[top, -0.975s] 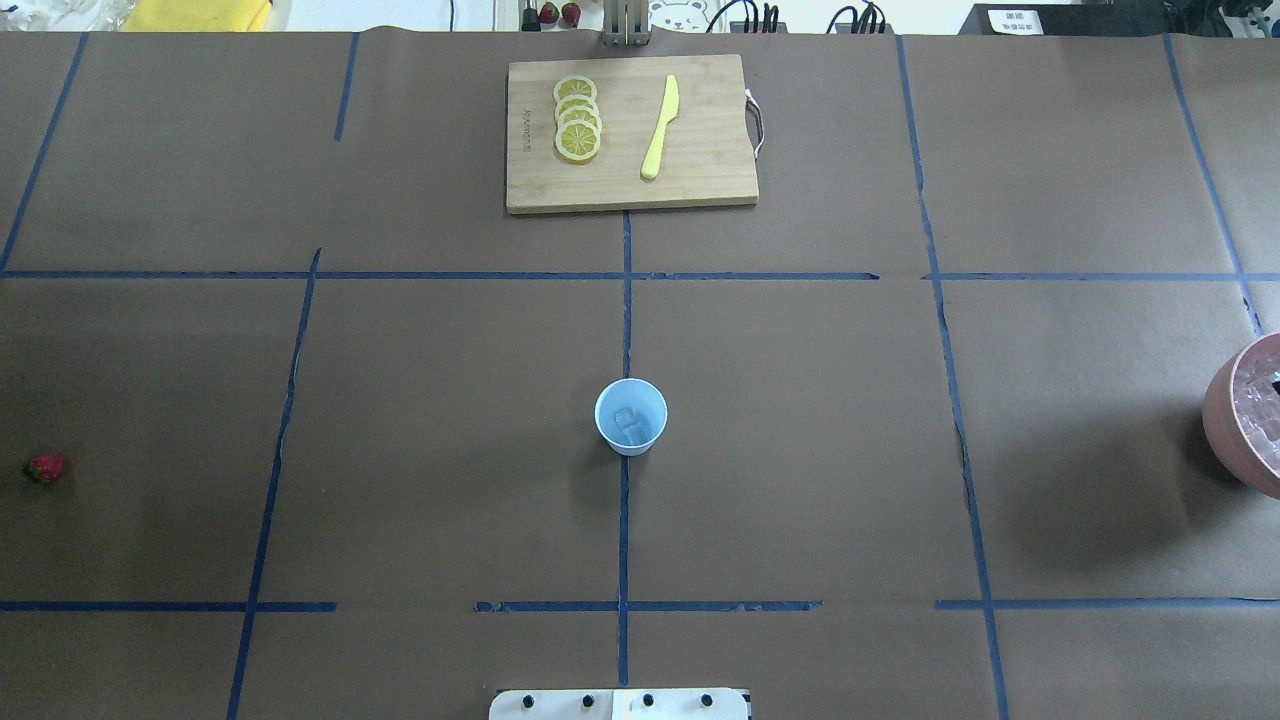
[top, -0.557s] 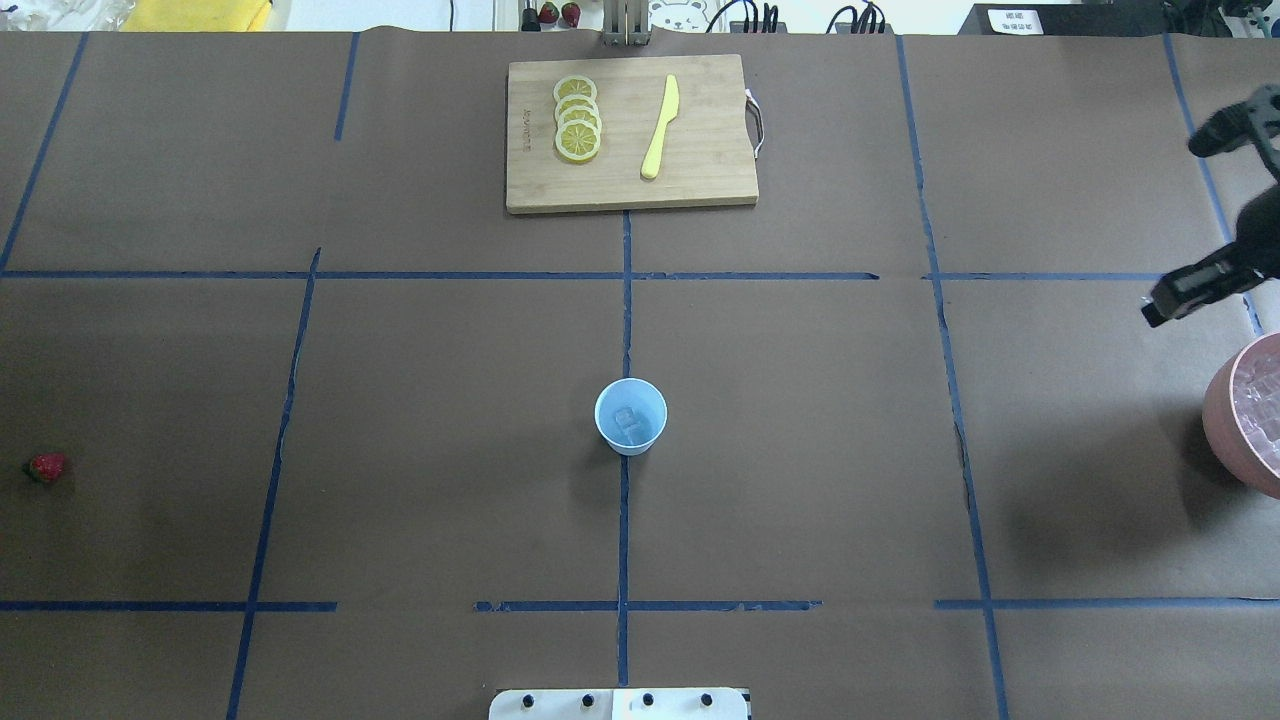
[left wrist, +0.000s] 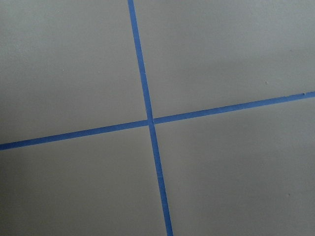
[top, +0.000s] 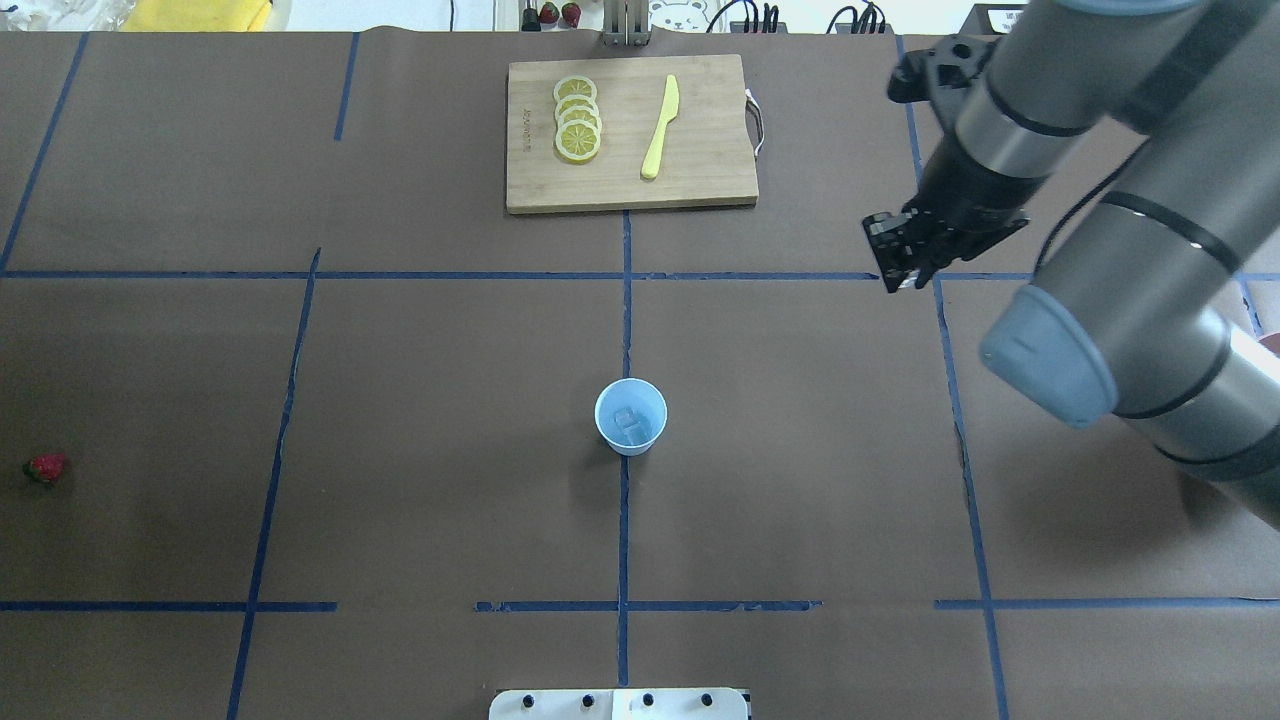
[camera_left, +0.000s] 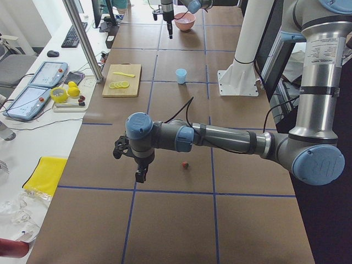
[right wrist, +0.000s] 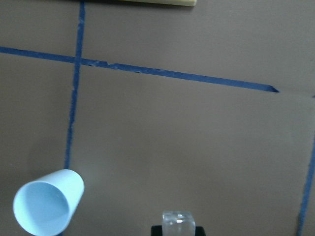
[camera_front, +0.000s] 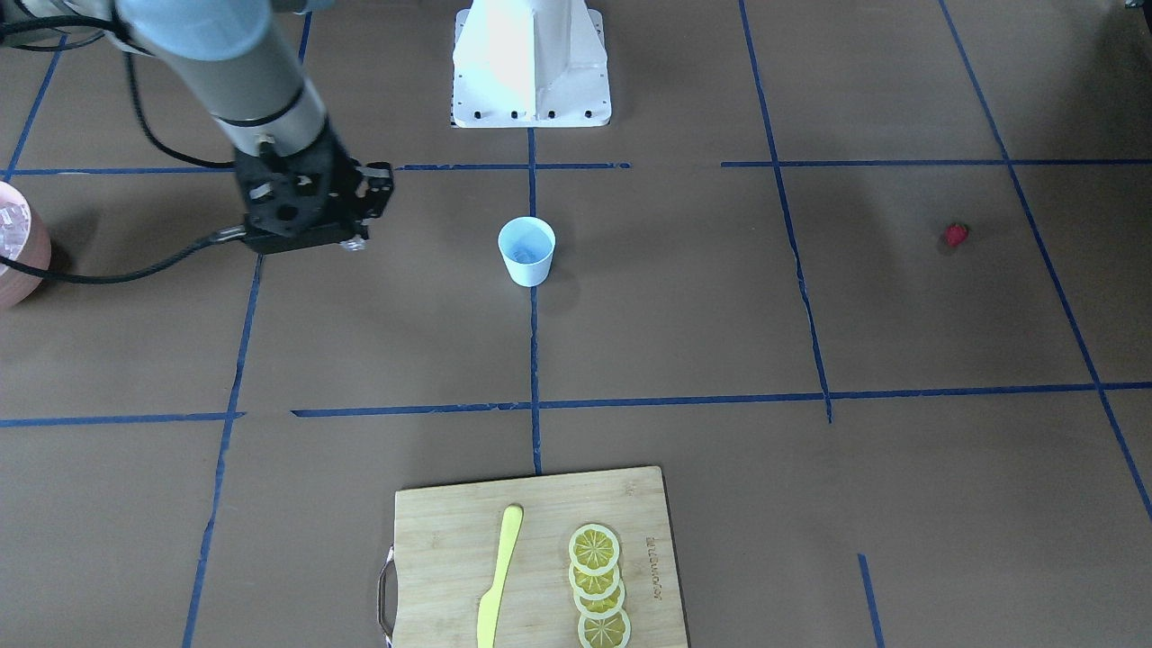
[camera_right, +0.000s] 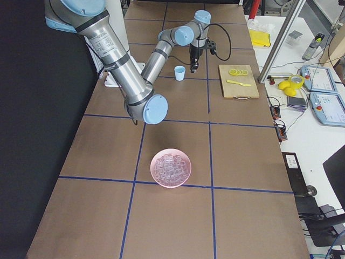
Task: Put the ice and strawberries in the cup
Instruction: 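Carry the ice cube with the right gripper over the blue cup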
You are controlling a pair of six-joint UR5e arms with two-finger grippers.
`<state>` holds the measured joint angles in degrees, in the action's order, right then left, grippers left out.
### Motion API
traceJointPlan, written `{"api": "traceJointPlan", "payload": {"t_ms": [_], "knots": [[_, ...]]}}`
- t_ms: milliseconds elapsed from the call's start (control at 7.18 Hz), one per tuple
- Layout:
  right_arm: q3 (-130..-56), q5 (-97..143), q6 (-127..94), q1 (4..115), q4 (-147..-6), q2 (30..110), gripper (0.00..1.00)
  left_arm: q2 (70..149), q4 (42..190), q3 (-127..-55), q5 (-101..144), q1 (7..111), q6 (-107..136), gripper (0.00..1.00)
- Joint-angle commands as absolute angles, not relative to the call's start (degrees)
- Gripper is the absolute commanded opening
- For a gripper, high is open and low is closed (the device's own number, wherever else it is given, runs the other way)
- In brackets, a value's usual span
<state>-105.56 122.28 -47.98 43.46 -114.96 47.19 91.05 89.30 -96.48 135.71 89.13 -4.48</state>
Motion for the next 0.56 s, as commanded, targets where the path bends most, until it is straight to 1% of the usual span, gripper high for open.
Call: {"api": "traceJointPlan", "payload": {"t_ms": [0, 139, 279, 418], "knots": [[-92.87, 117.18, -60.94, 35.45, -107.46, 37.12, 0.0, 91.05, 89.3, -96.42, 135.7, 88.95, -4.48, 1.0], [-86.55, 113.59, -64.3, 32.2, -103.4, 34.39, 0.0, 91.05, 89.3, -96.42, 135.7, 88.95, -4.48, 1.0], [-84.92, 112.86, -64.68, 31.12, -103.27, 33.41, 0.0, 91.05, 89.3, -96.33, 135.7, 88.95, -4.48, 1.0], [-84.9, 112.76, -65.91, 29.81, -103.36, 33.57, 0.0, 91.05, 89.3, -96.33, 135.7, 88.95, -4.48, 1.0]]}}
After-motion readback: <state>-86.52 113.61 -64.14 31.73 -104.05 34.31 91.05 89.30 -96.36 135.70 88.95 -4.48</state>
